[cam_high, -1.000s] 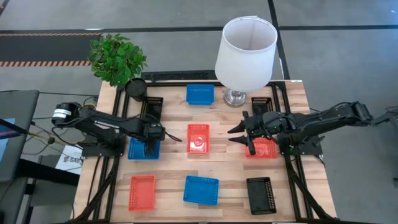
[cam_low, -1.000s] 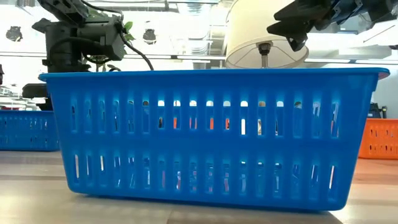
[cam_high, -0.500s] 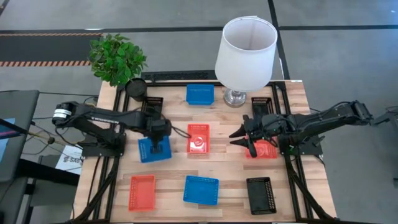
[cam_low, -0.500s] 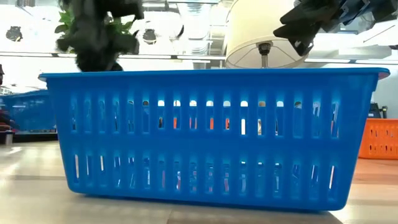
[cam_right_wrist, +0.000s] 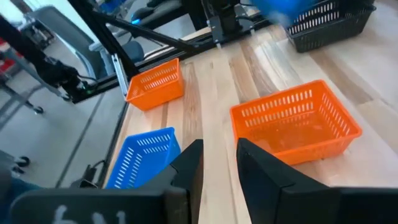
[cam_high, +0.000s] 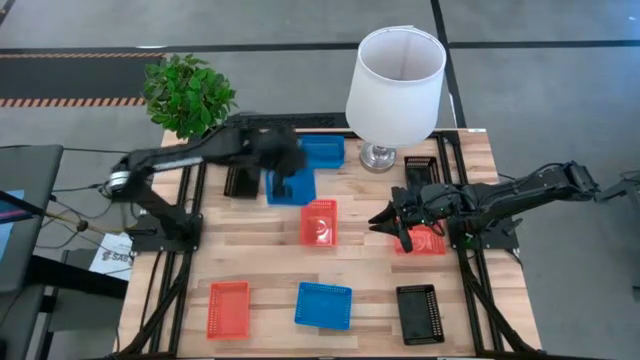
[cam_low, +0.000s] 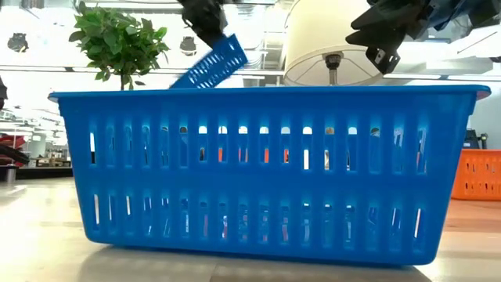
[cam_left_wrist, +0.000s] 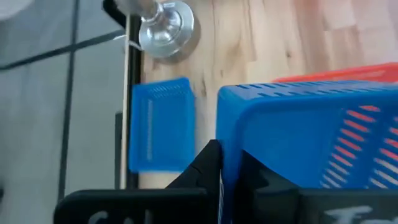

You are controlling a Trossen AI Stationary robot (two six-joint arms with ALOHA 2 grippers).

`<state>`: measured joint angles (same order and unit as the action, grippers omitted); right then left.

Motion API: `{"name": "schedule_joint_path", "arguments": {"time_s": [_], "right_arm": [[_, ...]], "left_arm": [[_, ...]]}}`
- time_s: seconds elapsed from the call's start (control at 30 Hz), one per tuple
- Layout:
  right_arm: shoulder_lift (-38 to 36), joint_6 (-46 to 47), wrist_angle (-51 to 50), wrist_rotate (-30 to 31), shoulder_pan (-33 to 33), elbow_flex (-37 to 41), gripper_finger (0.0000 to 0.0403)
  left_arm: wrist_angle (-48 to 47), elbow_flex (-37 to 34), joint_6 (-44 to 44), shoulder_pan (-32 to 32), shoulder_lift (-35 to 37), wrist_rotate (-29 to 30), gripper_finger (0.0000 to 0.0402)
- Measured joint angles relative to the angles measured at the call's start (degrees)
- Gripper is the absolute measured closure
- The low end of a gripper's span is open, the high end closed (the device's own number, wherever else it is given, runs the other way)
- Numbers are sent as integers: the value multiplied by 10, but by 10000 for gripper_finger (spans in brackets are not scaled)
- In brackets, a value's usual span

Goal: Stack baskets by color
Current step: Stack the left blue bin on top of the top blue bin

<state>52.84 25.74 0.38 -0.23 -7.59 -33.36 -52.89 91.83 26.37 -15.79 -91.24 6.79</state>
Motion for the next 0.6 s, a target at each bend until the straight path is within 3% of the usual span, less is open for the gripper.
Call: {"name": "schedule_joint_path", "arguments": {"time_s": [0.13,0.4,0.6], "right_arm": [[0,29,-4,1,-7,0,286],[0,49,-24,25,-30,0,286],[0,69,-35,33,-38,0,286]], "left_arm": [[-2,88,97,-84,-92,-105,401],[-9,242,188,-168,-246,-152,401],[-11,286,209,-185,-299,-175,401]]}}
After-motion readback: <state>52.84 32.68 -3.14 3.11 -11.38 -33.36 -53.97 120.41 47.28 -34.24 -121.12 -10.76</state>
